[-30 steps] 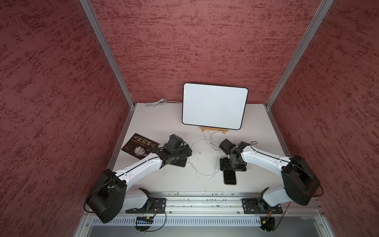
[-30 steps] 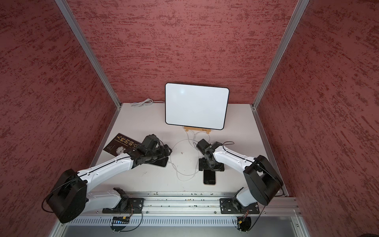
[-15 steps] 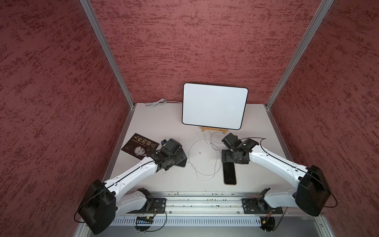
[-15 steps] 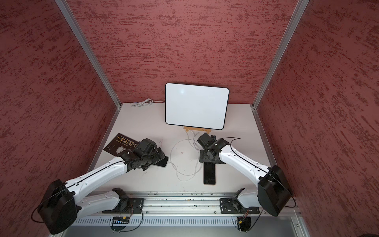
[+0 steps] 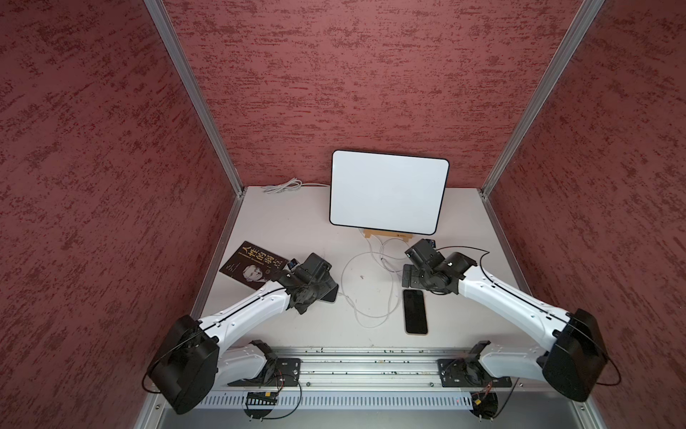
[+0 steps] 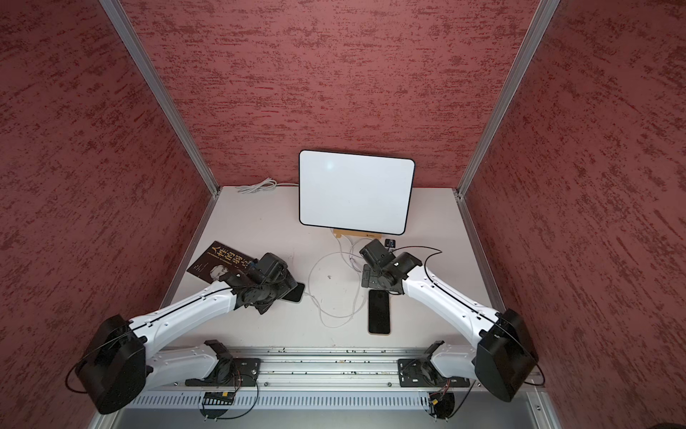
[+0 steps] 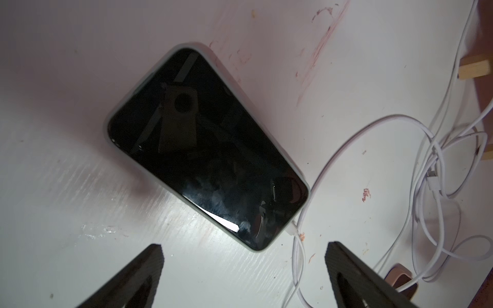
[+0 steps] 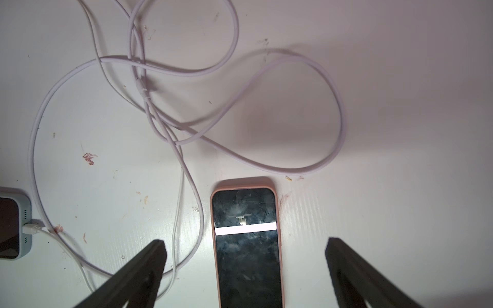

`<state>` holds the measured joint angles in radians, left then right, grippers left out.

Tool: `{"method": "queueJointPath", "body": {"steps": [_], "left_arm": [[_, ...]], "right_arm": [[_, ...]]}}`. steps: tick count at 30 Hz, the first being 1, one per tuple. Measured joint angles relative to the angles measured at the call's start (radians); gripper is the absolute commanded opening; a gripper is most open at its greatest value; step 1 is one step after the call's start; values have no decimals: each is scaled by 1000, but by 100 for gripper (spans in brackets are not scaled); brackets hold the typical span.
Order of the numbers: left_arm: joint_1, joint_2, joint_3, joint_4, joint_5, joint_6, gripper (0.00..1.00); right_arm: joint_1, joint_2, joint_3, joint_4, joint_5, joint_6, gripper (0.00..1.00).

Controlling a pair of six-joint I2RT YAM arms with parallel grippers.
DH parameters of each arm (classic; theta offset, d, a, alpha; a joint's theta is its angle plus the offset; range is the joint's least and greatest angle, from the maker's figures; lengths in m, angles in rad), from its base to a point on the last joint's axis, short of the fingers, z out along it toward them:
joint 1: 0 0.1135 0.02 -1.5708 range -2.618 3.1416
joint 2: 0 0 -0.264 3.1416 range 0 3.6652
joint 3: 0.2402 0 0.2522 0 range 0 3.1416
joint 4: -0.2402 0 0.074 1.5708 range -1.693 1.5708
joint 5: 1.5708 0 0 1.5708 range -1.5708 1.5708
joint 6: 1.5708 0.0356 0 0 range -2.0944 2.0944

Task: Unplug the charging cable from the phone
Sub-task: Pick up the phone at the center of the board.

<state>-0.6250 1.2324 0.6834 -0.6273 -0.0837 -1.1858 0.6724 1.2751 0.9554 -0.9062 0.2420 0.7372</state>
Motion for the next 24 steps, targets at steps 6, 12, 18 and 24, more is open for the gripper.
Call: {"method": "queueJointPath", "body": {"steps": [6, 12, 18, 24], "left_arm": [[0, 64, 0, 37, 2, -34, 100], [0, 101, 0, 63, 4, -62, 100], [9, 135, 0, 87, 4, -89, 100], [15, 164, 6, 119, 4, -102, 100]], "right_arm": [[-6, -30, -25, -4, 10, 10, 99], [-9, -34, -27, -3, 14, 16, 99], [-11, -34, -32, -1, 14, 26, 99], [-13, -34, -39, -2, 14, 34, 99]]}}
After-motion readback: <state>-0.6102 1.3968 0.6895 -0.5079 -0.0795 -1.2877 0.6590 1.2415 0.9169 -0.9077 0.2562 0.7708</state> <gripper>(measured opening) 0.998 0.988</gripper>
